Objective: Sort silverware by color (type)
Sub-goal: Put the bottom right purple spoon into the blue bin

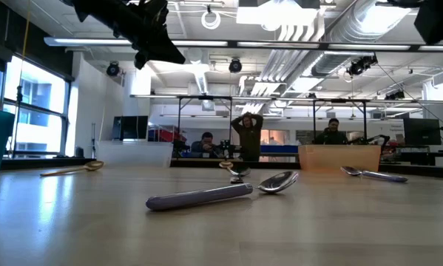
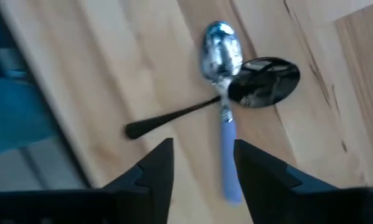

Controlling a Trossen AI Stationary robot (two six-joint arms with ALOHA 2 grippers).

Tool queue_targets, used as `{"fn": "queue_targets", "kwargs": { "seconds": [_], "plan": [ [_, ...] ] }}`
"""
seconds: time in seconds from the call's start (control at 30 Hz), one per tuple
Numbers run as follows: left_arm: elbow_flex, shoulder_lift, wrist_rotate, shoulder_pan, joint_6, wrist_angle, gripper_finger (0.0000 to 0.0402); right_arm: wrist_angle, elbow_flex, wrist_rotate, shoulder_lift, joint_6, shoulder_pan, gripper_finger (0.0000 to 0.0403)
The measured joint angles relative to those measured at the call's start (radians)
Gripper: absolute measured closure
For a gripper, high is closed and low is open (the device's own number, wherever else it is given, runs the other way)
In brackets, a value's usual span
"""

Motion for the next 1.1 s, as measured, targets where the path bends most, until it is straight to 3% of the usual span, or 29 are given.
{"fn": "queue_targets", "kwargs": {
  "seconds": [0.2, 0.47, 0.77, 1.1],
  "plan": [
    [0.000, 0.000, 0.004, 0.000, 0.010, 0.000, 0.0401, 0.009, 0.000, 0.031, 0.179, -0.012, 0.047, 0.0237],
    [0.000, 0.000, 0.012, 0.000, 0.010, -0.001, 0.0401, 0.071, 0.002, 0.028, 0.327, -0.048, 0.072, 0.0252],
    [0.000, 0.000, 0.012, 0.000, 0.005, -0.002, 0.0401, 0.079, 0.005, 0.016, 0.364, -0.064, 0.071, 0.0293],
    [0.000, 0.000, 0.012, 0.000, 0.010, 0.000, 0.0401, 0.096, 0.003, -0.022, 0.359, -0.064, 0.069, 0.0378]
  ]
}}
